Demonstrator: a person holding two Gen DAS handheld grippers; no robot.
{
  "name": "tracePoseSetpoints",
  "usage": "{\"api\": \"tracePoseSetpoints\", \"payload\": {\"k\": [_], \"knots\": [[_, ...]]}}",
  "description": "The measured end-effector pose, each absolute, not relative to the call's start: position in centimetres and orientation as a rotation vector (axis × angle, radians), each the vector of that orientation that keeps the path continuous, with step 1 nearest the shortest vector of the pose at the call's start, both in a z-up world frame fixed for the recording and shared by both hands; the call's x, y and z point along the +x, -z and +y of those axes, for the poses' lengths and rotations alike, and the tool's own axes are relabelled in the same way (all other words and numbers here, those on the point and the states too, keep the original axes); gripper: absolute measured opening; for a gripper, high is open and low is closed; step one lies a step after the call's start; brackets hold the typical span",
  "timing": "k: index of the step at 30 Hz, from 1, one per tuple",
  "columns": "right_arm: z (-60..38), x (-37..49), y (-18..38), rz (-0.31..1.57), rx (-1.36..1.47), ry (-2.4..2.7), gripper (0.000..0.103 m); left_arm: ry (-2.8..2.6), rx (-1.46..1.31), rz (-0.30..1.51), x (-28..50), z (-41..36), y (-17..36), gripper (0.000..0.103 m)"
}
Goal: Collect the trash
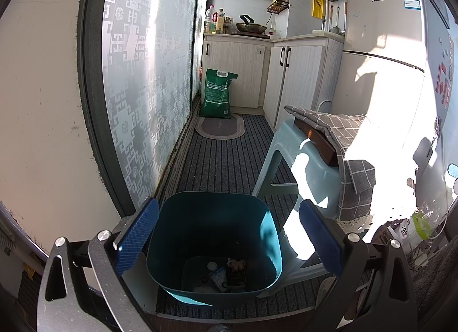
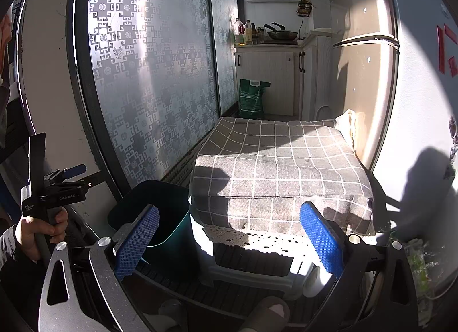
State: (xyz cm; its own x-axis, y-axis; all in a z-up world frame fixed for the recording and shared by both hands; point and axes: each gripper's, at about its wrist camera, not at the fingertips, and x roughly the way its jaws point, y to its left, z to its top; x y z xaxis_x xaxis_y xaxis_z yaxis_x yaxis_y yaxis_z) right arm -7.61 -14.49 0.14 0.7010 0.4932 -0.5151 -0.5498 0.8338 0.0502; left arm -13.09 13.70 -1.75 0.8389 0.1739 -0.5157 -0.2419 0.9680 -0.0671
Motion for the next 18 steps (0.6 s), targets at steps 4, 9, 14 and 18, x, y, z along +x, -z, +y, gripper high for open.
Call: {"api": "tracePoseSetpoints", "payload": {"k": [4,9,14,18], "knots": [[-14.45,-7.62,-0.13,0.54,-0.11,-0.582,0.1,-0.221,-0.132,0.533,-13.07,13.7,1.76,0.1],[-14.46,-7.62,-0.15,0.54,-0.111,-0.582,0.1,-0.22,-0.132,0.535,-13.04,13.65,1.83,0.1],[-14.42,-7.64,-0.15,0.541,-0.111,-0.581,0.1,-0.22,-0.132,0.537,-13.01,13.65,1.89,0.1],[-14.46,-7.58,-0.09,0.543,-0.111,-0.58,0.1,-0.22,-0.131,0.537,-12.99,13.67,1.99,0.1]]}}
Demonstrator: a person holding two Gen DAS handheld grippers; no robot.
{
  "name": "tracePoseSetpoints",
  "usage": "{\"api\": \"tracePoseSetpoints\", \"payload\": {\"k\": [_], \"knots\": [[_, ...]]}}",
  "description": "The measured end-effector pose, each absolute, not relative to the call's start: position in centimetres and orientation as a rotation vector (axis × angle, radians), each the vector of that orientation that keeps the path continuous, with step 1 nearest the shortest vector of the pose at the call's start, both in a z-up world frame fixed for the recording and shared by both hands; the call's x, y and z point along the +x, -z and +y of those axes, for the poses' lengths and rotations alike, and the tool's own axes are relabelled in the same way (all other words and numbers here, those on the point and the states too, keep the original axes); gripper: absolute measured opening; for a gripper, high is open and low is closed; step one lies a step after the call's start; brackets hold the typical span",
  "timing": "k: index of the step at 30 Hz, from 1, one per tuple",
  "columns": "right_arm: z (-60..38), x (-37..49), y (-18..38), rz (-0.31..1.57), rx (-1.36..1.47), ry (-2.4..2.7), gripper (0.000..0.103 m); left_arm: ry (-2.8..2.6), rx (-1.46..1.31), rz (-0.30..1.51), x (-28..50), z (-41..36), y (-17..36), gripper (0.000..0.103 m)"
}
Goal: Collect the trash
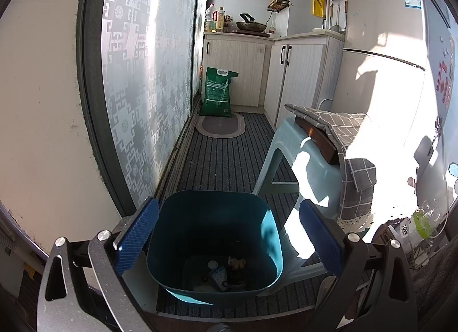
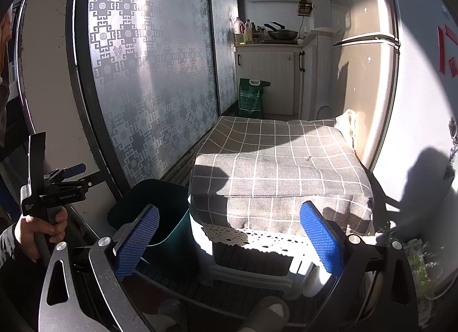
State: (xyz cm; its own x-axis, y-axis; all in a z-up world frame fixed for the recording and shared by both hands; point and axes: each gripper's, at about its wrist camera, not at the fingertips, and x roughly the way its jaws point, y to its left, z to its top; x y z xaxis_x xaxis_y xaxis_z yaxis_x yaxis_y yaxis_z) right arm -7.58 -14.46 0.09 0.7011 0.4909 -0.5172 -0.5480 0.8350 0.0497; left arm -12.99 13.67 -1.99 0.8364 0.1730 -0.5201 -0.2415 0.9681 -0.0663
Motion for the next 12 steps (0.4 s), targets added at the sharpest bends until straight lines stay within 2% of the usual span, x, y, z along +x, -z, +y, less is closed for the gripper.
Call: {"api": "tracePoseSetpoints", "payload": {"k": [12], "knots": [[-14.57,-7.53,-0.01,0.543,-0.112,-0.578,0.1,-0.228,-0.133,0.542,-12.99,13.98,2.23,0.1]]}}
